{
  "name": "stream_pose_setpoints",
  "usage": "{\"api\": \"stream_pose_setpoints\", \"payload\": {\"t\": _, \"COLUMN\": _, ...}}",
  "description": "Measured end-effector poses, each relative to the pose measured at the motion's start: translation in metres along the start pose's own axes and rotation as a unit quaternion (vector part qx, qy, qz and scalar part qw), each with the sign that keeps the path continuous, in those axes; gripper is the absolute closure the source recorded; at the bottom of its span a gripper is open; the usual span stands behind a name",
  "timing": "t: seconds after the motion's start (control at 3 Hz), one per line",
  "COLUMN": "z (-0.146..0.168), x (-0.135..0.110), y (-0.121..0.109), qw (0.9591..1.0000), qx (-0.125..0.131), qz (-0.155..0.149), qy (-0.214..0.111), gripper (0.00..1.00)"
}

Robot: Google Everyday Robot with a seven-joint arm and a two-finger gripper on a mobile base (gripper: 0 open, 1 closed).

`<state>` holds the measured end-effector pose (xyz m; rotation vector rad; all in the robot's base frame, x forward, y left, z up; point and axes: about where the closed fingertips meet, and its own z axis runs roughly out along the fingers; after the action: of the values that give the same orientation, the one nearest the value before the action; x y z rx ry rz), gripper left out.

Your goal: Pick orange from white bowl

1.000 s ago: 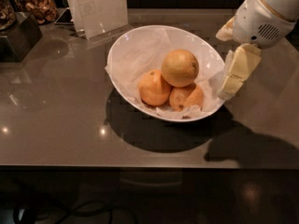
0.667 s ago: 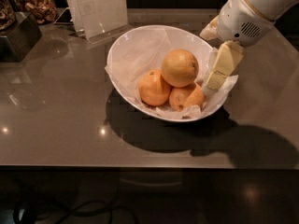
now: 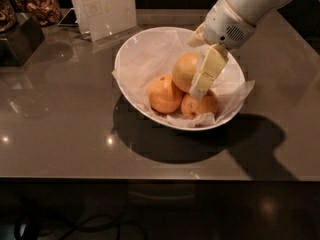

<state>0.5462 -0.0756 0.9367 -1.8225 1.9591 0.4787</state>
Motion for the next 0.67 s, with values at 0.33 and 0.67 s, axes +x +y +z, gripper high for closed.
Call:
{"api": "stream_pose_setpoints", "payload": {"t": 0.33, "z": 0.0226, "x": -0.0060, "y": -0.0042, "qw": 0.9995, "qx": -0.031, "qz": 0.000, "qy": -0.011, "gripper": 0.00}}
{"api": "stream_pose_setpoints", "payload": {"t": 0.67, "z": 0.0271, "x": -0.0054, "y": -0.0051, "qw": 0.9992, "qx": -0.038, "qz": 0.004, "qy": -0.015, "gripper": 0.00}}
